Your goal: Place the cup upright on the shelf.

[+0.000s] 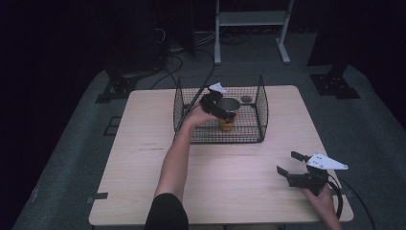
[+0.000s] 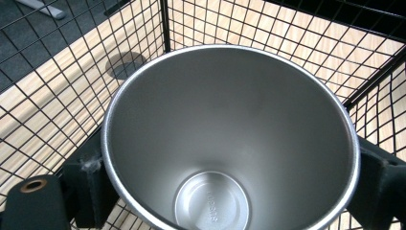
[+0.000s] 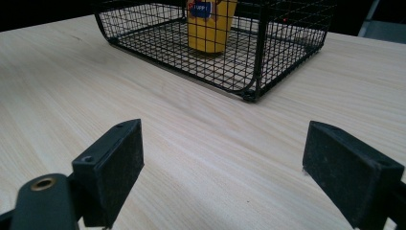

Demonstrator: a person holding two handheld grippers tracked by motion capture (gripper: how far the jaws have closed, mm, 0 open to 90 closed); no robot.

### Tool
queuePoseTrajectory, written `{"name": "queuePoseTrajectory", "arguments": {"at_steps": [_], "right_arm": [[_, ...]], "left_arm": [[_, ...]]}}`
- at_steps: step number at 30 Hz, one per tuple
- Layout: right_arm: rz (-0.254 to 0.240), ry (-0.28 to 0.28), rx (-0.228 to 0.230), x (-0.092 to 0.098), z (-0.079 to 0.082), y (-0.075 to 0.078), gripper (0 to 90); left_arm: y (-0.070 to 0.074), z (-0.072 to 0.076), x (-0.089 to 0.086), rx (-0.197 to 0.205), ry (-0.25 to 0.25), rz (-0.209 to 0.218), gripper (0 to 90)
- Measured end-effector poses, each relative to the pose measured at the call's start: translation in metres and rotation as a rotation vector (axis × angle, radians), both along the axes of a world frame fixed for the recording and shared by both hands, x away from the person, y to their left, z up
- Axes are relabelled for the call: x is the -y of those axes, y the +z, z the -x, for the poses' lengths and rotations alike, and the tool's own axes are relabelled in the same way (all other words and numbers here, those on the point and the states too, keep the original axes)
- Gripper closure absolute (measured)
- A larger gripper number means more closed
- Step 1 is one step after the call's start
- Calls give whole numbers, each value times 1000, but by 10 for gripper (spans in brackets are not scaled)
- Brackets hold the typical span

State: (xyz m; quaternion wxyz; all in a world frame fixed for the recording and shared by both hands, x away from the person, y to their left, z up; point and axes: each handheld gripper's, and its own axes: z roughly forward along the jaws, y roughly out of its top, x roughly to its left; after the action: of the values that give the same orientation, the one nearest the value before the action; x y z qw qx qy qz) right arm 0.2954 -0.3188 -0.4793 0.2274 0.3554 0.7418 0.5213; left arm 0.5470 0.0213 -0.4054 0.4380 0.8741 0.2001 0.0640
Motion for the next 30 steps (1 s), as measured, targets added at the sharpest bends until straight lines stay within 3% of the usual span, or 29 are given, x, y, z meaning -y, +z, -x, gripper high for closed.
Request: {"name": "queuePoseTrajectory", "arguments": {"at_steps": [13,30], "right_arm": [[-1,1,0,0,0,0,130],[-2,3,-1,0,0,0,130]], "left_arm": [[3,1,-2,4,11,25,48],[22,5,-6,77,33,83,27]]}}
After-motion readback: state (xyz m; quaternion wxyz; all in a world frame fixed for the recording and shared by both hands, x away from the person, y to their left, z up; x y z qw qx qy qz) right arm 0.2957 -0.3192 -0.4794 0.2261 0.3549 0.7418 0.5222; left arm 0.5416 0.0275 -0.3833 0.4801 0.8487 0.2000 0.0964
